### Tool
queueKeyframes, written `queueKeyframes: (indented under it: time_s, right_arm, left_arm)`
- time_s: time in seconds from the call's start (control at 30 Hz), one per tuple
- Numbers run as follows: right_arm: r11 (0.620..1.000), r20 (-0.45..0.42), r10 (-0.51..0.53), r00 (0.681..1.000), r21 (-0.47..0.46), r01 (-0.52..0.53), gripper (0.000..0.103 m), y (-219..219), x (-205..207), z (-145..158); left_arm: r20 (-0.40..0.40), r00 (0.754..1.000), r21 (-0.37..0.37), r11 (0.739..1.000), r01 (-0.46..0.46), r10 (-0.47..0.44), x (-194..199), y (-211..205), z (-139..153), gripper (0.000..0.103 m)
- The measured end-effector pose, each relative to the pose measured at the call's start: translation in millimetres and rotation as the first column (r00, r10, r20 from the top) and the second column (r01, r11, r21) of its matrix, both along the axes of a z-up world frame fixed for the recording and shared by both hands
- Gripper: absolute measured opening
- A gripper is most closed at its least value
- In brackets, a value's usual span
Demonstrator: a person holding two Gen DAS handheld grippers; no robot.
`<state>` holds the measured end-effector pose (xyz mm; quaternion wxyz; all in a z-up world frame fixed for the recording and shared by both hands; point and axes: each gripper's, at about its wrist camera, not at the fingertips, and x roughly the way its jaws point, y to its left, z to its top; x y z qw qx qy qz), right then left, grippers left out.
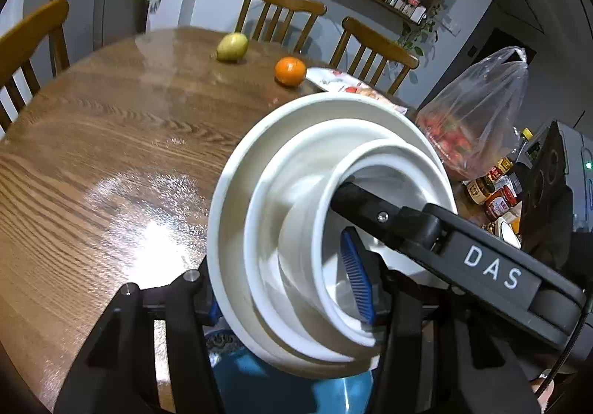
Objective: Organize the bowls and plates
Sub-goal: 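Carry the bowl stack toward the teal plate on the plate stack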
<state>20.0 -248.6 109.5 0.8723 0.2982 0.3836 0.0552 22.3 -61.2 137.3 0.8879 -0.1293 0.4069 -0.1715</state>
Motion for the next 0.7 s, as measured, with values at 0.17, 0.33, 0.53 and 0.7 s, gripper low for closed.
queueKeyframes:
  time_s: [0.17,0.33,0.53,0.7]
  right_arm:
    - [0.999,0.021,-0.005,1.0,-0.036,0.006,0.052,9.2,-22.2,13.7]
    - [0.999,0.045,0.018,0.999,-0.049,-0.015,0.052,20.3,-41.3,22.1]
    - [0.998,0.051,0.034,0.998,-0.047,-0.032,0.052,28.2,-62.4,23.5]
    - [0.998,0.06,0.042,0.997,-0.048,-0.039,0.052,31.7,-79.2,23.1]
  left_arm:
    - [0.0,1.0,-0.024,1.0,0.0,0.0,-22.8,9.8,6.6,0.051]
    - [0.021,1.0,-0.029,0.999,-0.016,0.017,-46.3,17.4,12.3,0.051]
    - [0.024,0.999,-0.024,0.999,-0.027,0.028,-68.5,23.1,14.4,0.051]
    - [0.028,0.999,-0.02,0.999,-0.031,0.032,-84.9,24.0,13.7,0.051]
